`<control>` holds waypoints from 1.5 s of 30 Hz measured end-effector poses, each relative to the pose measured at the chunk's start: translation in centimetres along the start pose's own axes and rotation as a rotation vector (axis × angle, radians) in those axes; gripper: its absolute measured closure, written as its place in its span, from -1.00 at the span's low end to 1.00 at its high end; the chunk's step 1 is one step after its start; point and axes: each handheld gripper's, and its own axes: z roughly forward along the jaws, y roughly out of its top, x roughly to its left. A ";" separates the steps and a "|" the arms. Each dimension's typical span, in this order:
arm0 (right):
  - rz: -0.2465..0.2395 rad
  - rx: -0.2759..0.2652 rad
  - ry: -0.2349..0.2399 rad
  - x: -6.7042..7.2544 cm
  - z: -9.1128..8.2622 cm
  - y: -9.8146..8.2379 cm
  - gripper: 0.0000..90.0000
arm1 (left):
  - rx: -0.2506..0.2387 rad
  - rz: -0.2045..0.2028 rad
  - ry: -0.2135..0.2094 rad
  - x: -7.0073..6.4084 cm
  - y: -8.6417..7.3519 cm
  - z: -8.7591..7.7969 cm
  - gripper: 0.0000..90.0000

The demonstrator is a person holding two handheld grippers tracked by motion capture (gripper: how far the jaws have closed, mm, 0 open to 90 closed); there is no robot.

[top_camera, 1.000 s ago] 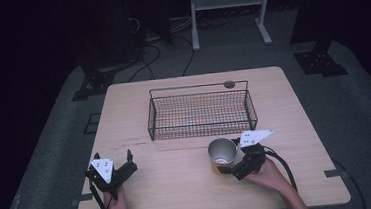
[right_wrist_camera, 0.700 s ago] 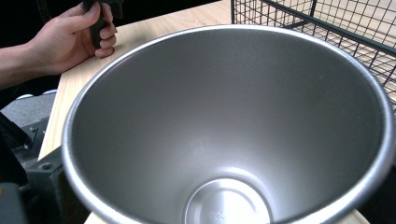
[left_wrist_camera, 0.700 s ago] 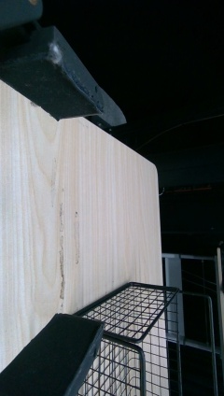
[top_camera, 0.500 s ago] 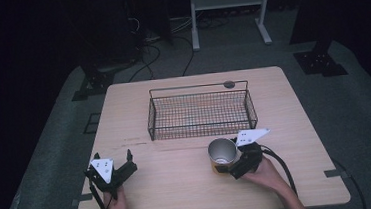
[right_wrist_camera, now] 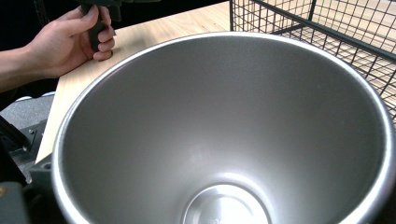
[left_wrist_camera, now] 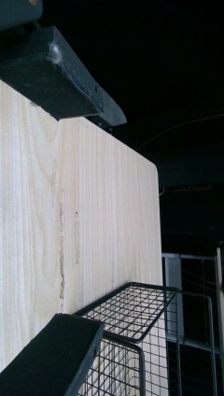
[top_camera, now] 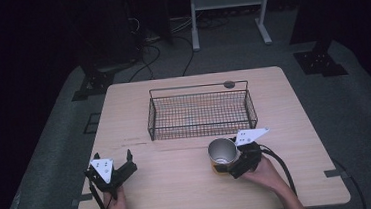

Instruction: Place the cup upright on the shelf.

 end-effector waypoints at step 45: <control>0.058 -0.059 0.036 -2.1 -3.3 3.0 -0.71 | 0.003 -0.005 -0.002 0.1 0.0 0.0 -1.00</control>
